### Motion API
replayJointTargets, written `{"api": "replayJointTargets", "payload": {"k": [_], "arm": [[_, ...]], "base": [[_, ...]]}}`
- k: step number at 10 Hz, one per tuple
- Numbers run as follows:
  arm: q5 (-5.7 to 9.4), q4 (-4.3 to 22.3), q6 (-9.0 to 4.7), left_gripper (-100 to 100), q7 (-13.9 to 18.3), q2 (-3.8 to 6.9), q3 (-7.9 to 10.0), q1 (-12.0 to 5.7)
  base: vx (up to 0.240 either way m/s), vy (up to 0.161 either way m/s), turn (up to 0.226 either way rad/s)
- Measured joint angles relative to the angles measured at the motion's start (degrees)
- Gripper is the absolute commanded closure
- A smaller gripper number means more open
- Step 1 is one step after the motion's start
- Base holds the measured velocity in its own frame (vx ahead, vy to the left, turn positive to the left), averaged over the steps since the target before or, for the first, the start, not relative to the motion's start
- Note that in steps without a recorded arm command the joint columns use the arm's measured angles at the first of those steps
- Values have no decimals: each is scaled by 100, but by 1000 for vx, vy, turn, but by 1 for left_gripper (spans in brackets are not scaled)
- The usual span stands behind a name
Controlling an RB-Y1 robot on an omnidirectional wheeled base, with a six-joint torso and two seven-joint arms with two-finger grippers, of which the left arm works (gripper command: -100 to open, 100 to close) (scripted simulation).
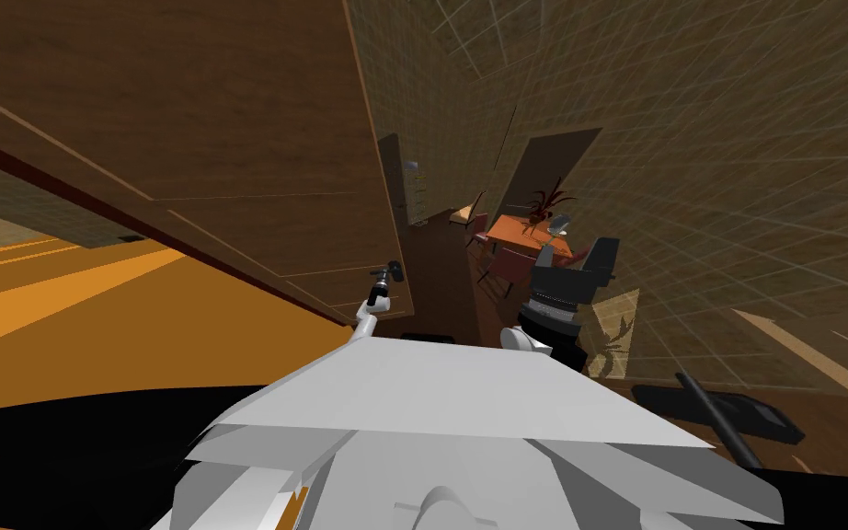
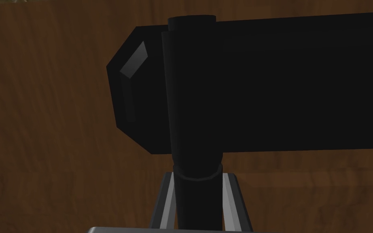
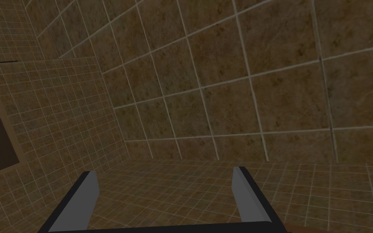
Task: Push the door open
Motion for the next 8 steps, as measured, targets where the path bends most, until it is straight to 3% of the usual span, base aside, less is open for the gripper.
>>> {"api": "replayJointTargets", "payload": {"k": [1,3,6,8], "arm": [[10,98,-45,100,-16,8,75,-35],[31,-112,111,100,-5,39,158,42],[45,-128,117,100,-62,-17,356,71],[65,45,31,100,-83,-10,498,-27]], "base": [[119,-66,15],[127,-78,82],[148,-79,65],[158,-70,63]]}}
